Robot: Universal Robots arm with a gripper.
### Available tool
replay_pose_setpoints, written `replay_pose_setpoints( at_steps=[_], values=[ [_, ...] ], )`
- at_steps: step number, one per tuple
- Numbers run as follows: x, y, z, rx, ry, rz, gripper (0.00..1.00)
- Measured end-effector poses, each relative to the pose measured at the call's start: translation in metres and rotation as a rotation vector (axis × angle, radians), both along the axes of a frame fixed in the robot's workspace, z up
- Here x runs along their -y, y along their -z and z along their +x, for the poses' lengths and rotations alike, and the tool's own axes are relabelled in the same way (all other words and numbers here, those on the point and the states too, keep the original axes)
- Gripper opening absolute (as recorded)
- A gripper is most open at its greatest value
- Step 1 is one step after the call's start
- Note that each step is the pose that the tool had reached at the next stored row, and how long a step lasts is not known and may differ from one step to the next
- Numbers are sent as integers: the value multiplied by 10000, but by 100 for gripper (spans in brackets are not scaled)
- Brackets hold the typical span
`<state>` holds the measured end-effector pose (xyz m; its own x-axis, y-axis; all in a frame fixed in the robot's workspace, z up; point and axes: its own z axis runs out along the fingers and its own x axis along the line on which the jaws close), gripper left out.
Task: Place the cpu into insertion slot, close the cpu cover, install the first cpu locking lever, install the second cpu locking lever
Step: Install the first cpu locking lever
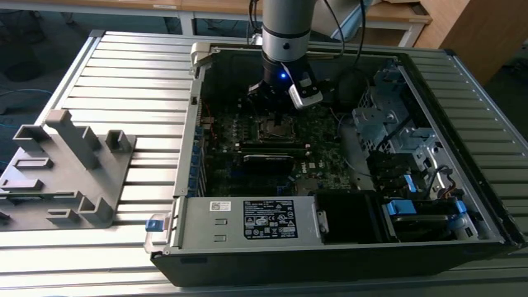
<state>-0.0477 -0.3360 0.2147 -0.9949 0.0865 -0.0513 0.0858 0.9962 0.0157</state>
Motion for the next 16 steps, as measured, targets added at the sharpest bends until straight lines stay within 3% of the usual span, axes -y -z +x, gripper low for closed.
replay_pose_setpoints(
  at_steps=[5,7,9,16],
  values=[
    [0,-15,0,1,0,1,10],
    [0,-54,0,1,0,2,10],
    [0,-158,0,2,0,3,10],
    [0,-165,0,0,0,0,10]
  ],
)
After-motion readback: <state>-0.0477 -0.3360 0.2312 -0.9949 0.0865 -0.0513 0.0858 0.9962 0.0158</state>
